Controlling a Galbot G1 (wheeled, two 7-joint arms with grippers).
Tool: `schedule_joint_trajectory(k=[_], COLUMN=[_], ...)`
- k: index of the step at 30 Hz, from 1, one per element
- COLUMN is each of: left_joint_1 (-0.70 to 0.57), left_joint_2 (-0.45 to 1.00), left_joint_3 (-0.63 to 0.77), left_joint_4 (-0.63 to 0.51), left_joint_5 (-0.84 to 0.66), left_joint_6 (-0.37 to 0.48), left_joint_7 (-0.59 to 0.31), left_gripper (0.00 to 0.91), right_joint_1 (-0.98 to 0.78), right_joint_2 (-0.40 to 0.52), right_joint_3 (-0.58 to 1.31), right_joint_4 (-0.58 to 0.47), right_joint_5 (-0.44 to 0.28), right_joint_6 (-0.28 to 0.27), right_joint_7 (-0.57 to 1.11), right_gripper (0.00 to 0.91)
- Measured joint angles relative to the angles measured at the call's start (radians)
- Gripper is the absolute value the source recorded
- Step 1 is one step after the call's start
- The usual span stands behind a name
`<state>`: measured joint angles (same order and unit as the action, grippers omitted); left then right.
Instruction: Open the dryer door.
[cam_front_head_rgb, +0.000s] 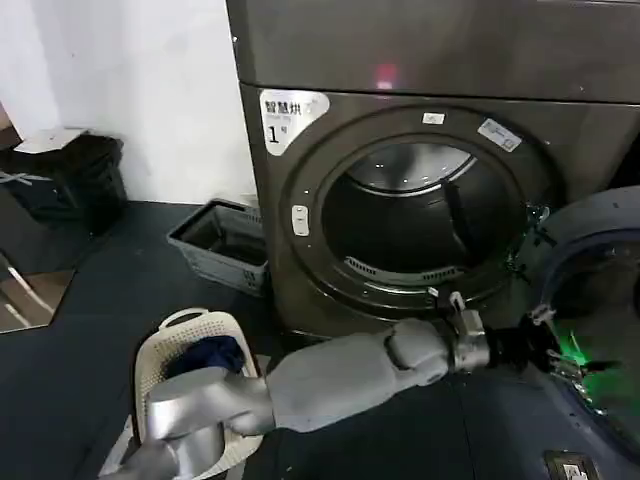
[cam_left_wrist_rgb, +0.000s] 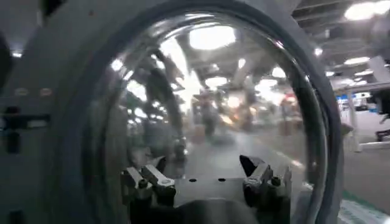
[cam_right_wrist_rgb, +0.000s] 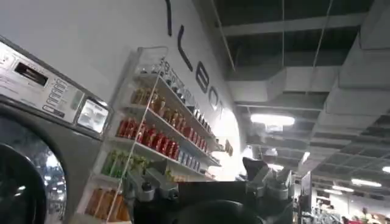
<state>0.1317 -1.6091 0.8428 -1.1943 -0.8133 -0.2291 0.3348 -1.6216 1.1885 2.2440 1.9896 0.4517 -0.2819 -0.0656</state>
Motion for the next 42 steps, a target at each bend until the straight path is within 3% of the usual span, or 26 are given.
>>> schedule_joint_trajectory(k=[9,17,29,35,42], left_joint_1=[0.006,-0.002,0.012,0.0,0.009], left_joint_2=[0.0,0.009,0.321,0.497,0.764], left_joint_3=[-0.015,0.017,0.021,0.021,0.017], left_joint_4=[-0.018,-0.099,-0.275,-0.422,-0.559], left_joint_5=[-0.003,-0.026,-0.014,0.0,0.042], left_joint_6=[-0.037,-0.185,-0.216,-0.143,-0.037], left_joint_7=[-0.021,-0.065,-0.127,-0.13,-0.153], left_gripper=[0.907,0.907,0.907,0.907,0.907], right_joint_1=[-0.01,-0.01,0.011,0.028,0.038], right_joint_2=[-0.017,-0.025,-0.035,-0.038,-0.058], right_joint_3=[0.031,0.037,0.041,0.054,0.074], right_joint_4=[-0.013,-0.017,-0.001,-0.001,-0.003], right_joint_5=[-0.002,0.002,-0.005,-0.093,-0.141], right_joint_6=[-0.002,-0.002,-0.007,-0.023,-0.01], right_joint_7=[0.025,0.031,0.02,0.036,0.052], right_gripper=[0.907,0.907,0.907,0.907,0.907])
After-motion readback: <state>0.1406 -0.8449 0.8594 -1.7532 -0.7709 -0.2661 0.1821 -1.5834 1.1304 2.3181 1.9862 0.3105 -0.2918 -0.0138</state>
